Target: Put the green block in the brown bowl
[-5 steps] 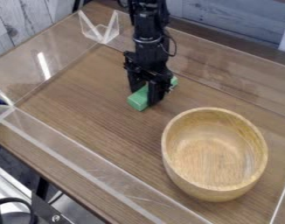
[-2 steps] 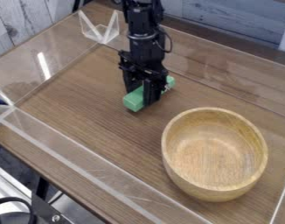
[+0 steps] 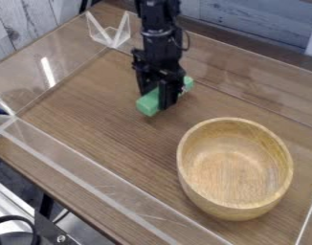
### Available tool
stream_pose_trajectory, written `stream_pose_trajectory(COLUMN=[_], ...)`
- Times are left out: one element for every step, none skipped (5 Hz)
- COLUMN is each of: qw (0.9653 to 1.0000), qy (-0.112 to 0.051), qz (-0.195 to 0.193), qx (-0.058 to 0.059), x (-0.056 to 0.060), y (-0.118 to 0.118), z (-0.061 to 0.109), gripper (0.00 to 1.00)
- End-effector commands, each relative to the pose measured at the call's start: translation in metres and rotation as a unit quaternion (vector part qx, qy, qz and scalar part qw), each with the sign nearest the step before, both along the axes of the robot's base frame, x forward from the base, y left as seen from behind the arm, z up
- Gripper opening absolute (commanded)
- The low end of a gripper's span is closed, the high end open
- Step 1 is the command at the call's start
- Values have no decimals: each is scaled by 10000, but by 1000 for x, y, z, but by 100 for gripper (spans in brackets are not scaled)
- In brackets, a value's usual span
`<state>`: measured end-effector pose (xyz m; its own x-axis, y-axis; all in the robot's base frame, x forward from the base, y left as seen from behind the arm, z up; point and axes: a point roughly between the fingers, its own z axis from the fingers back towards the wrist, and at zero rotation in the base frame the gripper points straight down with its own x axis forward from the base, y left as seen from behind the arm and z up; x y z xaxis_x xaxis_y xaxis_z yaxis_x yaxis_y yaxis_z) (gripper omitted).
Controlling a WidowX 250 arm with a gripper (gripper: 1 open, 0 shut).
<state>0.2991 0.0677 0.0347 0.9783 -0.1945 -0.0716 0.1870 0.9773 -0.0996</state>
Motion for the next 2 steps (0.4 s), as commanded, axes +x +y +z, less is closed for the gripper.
stream_pose_trajectory(qw=[9996, 9995], qy=[-282, -309], qz=[8, 20], qx=[100, 87], x=[11, 10], y=[9, 8], z=[8, 16], gripper=[0, 0])
